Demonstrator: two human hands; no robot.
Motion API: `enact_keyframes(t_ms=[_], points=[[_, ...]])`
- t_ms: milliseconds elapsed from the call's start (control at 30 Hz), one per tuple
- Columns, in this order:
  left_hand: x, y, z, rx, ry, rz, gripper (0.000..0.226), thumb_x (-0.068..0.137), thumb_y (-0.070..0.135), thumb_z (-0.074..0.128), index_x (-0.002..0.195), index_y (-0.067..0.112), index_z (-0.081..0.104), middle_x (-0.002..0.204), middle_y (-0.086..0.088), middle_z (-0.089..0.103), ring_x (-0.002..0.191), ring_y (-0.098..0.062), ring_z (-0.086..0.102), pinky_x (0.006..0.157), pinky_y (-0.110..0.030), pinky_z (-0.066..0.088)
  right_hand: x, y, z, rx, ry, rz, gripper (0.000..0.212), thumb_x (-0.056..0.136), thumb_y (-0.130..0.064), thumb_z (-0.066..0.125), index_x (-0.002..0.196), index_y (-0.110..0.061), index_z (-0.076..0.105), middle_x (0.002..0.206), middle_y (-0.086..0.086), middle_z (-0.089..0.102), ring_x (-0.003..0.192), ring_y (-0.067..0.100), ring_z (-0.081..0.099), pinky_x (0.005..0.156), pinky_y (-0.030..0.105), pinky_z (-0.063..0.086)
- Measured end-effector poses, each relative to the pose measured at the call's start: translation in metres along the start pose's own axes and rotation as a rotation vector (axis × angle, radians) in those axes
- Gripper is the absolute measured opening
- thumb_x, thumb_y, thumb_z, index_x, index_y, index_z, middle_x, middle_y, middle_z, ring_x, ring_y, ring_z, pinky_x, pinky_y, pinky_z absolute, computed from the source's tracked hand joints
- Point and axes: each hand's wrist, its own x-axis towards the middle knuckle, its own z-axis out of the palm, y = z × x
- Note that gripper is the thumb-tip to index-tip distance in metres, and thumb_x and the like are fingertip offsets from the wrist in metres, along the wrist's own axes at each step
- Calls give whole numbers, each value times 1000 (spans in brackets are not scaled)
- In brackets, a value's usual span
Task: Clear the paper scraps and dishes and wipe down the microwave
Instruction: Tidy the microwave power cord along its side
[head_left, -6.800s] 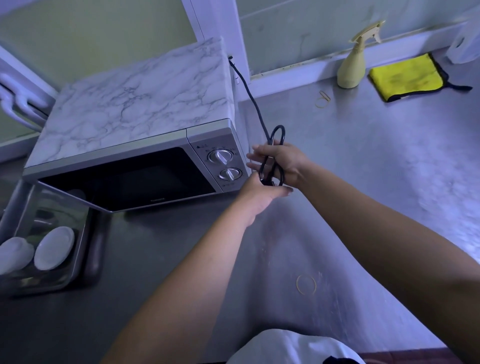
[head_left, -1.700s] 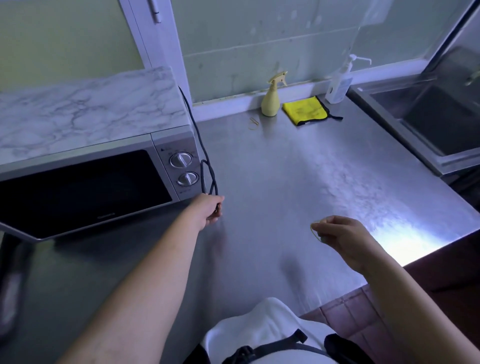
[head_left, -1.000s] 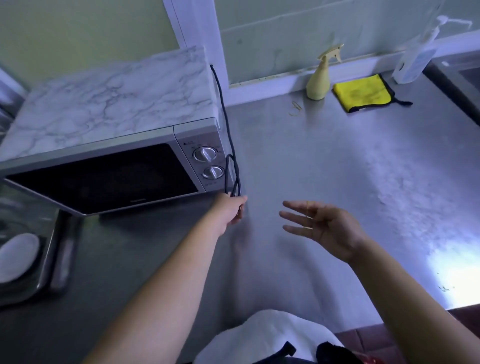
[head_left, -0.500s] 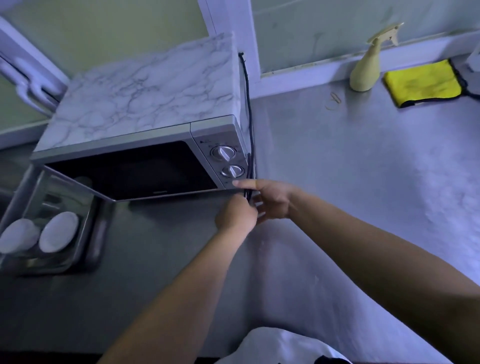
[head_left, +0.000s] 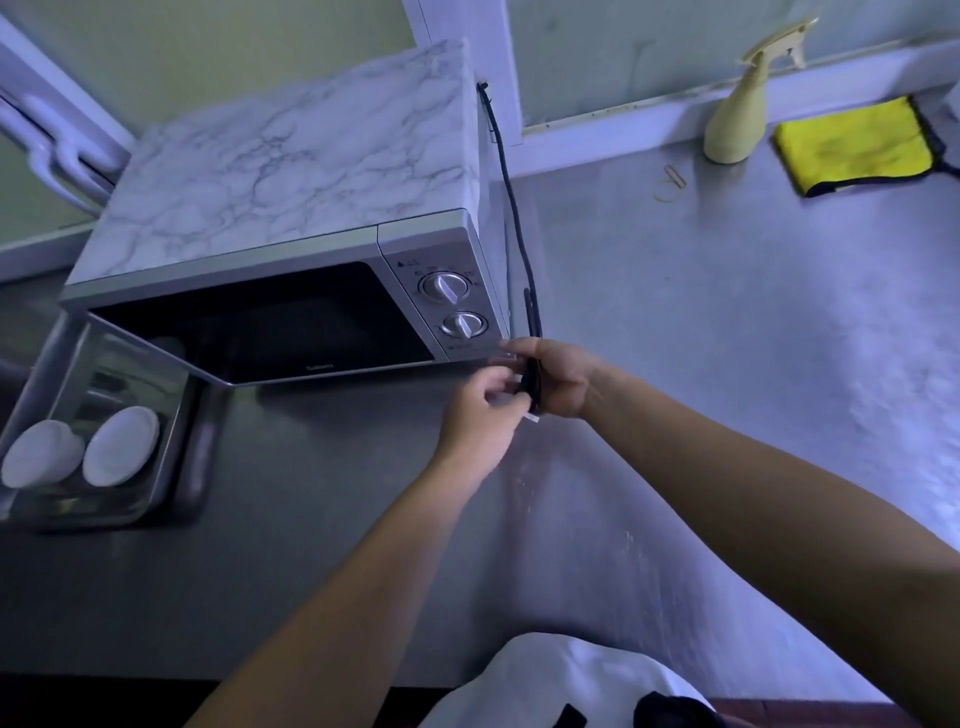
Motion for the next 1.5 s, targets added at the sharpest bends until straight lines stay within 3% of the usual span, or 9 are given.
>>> enact_keyframes(t_ms=[200,300,467,633,767,933,1167,1333,1500], points=[[-2,17,10,-19,147,45,6,79,26,71,78,31,69,82,2,72,78,-24,70,75,-46,59,1,7,9,49,5,-49,32,98,-32,57,72,-15,48,53,1,58,47,14,61,64,28,40],[-1,24,13,182,248,94,8,84,25,67,80,20,71,82,1,71,80,-25,66,72,-41,56,1,10,16,94,13,-76,34,100,-30,56,70,-15,48,49,-1,56,45,11,57,53,24,48],[-13,20,13,294,434,297,15,89,20,64,88,15,77,83,-3,68,83,-28,61,72,-41,49,3,15,25,257,71,-189,19,99,-26,60,97,-8,59,83,4,58,68,18,59,61,27,53],[-15,29,7,-181,217,75,21,86,13,60,73,25,72,83,1,70,81,-16,64,75,-30,49,10,21,26,332,51,-188,29,99,-29,59,75,-15,50,72,1,42,61,15,48,63,26,43],[-34,22,-7,-389,-17,104,23,73,20,52,52,24,59,66,1,65,76,-16,58,73,-22,44,11,21,18,450,-35,-244,34,95,-32,63,67,-16,53,79,2,59,76,16,61,84,34,48],[-45,0,-28,-251,-259,72,17,83,11,61,67,18,61,55,7,52,61,-15,53,65,-23,46,7,26,-1,462,-137,-265,43,89,-34,68,54,-17,51,55,-1,50,48,14,48,57,27,51],[-18,33,-72,-70,-118,232,16,88,5,65,77,13,73,52,11,57,59,-10,56,63,-14,43,-8,6,-38,73,-53,-196,48,97,-15,50,50,-20,44,46,-3,32,40,13,32,45,21,36],[-13,48,-61,-384,-63,229,25,84,-8,60,80,11,77,49,3,45,48,-12,44,63,-28,55,-10,7,-48,91,-89,-247,46,95,-12,46,50,-20,41,46,-2,31,42,13,32,45,23,37],[7,43,-54,-70,-53,221,47,78,-13,50,89,27,72,57,11,34,48,-9,29,42,-21,29,-7,18,-49,188,-196,-300,27,84,-12,61,59,-16,53,56,0,39,52,14,40,58,26,45]])
